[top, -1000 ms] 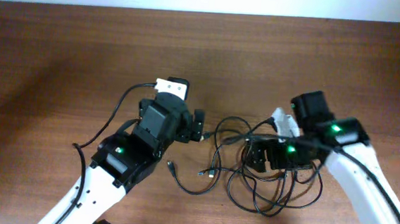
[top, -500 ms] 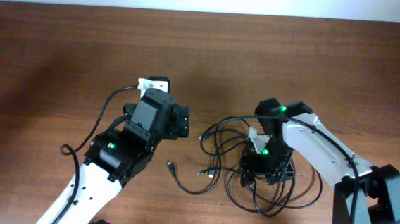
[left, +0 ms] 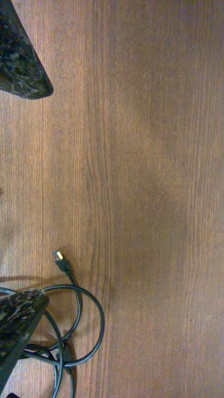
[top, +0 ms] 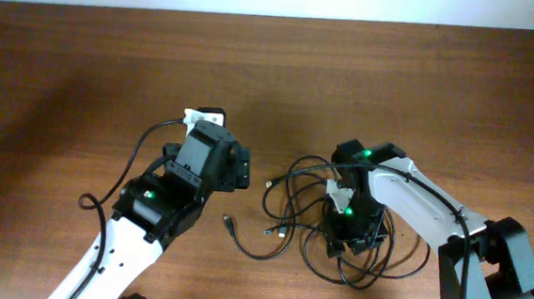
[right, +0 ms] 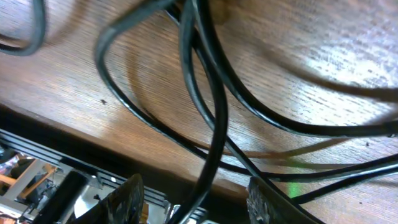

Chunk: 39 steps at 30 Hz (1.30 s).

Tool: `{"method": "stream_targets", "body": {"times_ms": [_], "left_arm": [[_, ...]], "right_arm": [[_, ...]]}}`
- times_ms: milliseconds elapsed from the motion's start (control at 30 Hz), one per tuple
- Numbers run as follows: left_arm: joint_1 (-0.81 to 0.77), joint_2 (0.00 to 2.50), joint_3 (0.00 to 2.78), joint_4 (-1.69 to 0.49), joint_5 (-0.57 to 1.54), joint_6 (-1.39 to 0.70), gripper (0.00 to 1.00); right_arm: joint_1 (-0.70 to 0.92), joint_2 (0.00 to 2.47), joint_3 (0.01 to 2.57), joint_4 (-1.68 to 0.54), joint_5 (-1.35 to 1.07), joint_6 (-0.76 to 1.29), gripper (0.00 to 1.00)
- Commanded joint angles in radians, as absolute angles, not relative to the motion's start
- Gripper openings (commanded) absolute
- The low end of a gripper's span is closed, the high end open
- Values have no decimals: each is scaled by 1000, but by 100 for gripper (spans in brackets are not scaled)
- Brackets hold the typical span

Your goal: Untangle cables

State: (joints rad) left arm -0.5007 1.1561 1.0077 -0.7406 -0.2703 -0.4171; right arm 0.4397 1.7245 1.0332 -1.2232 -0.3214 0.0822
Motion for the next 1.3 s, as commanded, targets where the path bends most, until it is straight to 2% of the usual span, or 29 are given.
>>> {"method": "stream_targets", "body": {"times_ms": [0,33,133,167,200,233,567,833,1133,1267], "left_arm": [[-496,1163,1016,-739,-285,-433,99],[-496,1163,1016,-739,-285,-433,99],[-496,1163,1016,-739,-285,-433,99],[-496,1163,1016,-739,-285,-433,99],[-496,1163,1016,-739,-285,-433,99],[-496,1163,1016,-739,-285,-433,99],[-496,1163,1016,-739,-285,-433,99],[-496,1163,1016,-739,-284,-433,99],[-496,1163,1016,-743,-285,-433,99],[-496,1163,1016,-743,-285,-433,99]], "right_arm": [[447,1730,1000,-1206,-309,83,52],[447,1730,993,-1197,-309,86,49],[447,1730,965,-1166,-309,86,30],[447,1730,959,-1156,-310,86,22],[447,1730,955,-1148,-309,86,9],[447,1730,955,-1147,-312,86,4],[392,1724,1050,-1193,-396,85,4],[280,1677,1553,-1436,-381,82,4],[274,1676,2119,-1489,-381,82,4],[273,1676,2232,-1488,-381,82,4]]}}
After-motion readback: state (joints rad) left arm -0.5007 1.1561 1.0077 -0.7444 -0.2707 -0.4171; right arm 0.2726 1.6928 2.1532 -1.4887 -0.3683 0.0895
